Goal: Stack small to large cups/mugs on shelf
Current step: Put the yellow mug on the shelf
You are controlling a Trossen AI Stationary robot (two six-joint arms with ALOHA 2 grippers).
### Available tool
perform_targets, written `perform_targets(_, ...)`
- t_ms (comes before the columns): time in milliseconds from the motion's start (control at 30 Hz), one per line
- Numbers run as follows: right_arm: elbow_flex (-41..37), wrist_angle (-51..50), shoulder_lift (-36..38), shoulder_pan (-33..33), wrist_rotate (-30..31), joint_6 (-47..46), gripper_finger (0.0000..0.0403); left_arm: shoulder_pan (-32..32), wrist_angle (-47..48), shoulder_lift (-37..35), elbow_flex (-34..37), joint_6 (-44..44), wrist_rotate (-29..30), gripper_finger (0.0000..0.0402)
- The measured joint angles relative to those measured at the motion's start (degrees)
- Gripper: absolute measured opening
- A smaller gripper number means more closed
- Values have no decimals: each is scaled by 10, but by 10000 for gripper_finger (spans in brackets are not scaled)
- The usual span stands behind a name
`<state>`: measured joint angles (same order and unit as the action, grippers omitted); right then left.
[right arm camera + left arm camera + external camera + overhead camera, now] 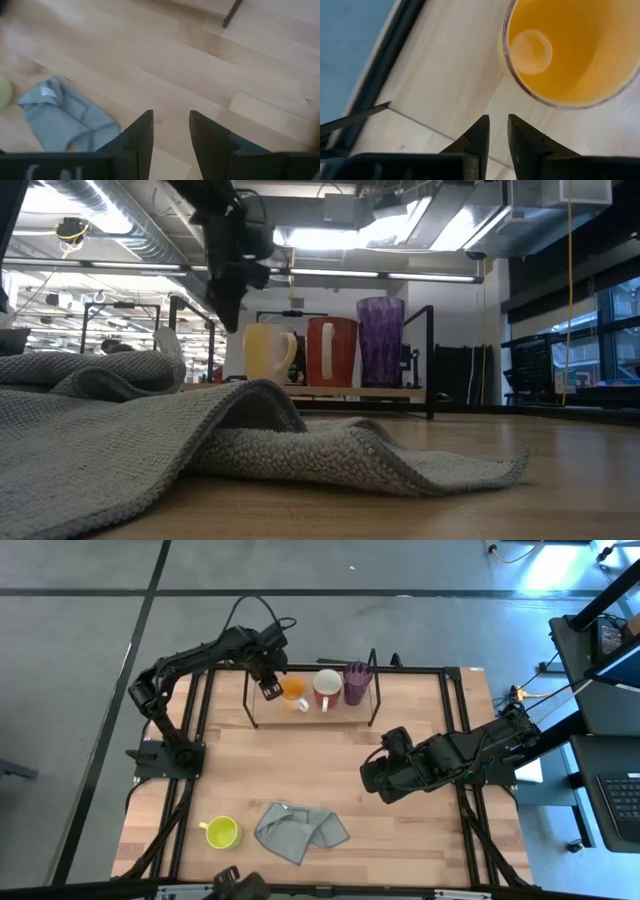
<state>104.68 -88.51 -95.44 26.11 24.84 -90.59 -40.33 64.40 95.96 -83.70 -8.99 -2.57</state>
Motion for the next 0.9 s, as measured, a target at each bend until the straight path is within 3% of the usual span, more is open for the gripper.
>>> perform_targets(233, 0, 53, -1, -19, 26, 11, 127, -2, -78, 0, 28, 29, -6, 62)
perform_targets(533, 0, 203, -57, -100, 3, 174, 127, -7, -111, 0, 28, 29, -21, 62)
perform_targets(700, 0, 250, -76, -151, -44, 255, 127, -10, -144, 0, 28, 29, -32, 62)
perform_targets(900, 0, 305, -82, -195, -53, 317, 127, -17, -153, 0, 28, 6, -41, 62)
